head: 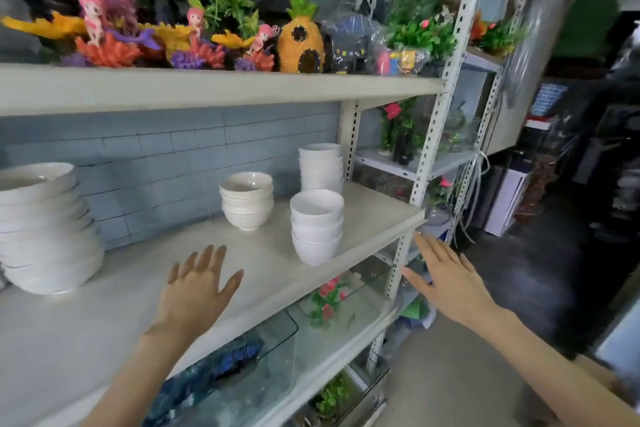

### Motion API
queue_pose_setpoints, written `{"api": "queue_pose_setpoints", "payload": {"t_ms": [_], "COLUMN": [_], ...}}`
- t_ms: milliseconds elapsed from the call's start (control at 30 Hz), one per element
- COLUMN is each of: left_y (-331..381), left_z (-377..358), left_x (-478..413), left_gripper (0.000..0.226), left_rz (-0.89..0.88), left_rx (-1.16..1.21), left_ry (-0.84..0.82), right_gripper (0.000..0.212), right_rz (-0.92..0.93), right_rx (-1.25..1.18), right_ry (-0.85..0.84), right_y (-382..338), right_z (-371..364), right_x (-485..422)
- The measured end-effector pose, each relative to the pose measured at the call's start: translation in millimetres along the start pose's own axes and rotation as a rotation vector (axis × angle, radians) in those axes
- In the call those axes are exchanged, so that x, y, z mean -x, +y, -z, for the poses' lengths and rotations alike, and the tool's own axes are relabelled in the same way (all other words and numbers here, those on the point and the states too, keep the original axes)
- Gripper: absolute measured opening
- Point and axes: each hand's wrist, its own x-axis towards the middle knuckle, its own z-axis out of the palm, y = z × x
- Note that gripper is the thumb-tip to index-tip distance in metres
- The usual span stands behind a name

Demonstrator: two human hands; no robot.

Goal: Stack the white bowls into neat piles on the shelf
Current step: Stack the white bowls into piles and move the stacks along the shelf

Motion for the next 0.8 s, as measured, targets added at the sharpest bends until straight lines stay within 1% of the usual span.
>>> {"api": "queue_pose_setpoints", "payload": {"t_ms": [167, 300, 433, 500, 633, 700, 800], "left_y": [56.6, 85.7, 98.4, 101.2, 104.6, 106.6, 110.6], "left_z": [-20.1, -36.4, -33.5, -36.2, -57.0, -67.8, -73.0], "left_x": [-9.4, -13.5, -33.2, -47.3, -75.2, -88.7, -104.8], "left_gripper": [0.069, 0.075, 0.08, 0.089, 0.11, 0.116, 0.12], "left_rz": [0.058, 0.082, 0.09, 0.074, -0.023, -0.053, -0.041], "left_rx": [0.045, 0.149, 0.263, 0.325, 0.576, 0.677, 0.818], "left_ry": [0.012, -0.025, -0.044, -0.072, -0.169, -0.194, -0.189], "right_gripper": [0.08, 0.085, 0.096, 0.097, 0.102, 0.11, 0.121], "right_rz": [0.095, 0.188, 0.305, 0.356, 0.489, 0.531, 0.605], "right_rx": [-0.09, -0.286, -0.485, -0.569, -0.689, -0.746, -0.807], "right_ry": [-0.062, -0.169, -0.262, -0.311, -0.403, -0.445, -0.493], "right_y": [47.3, 55.5, 35.9, 21.4, -10.3, -22.7, -32.4], "right_z": [-0.7, -6.4, -20.9, -27.9, -41.5, -47.2, -56.2], "right_x": [-33.3, -64.1, -103.7, -122.4, -156.8, -173.3, -193.7]}}
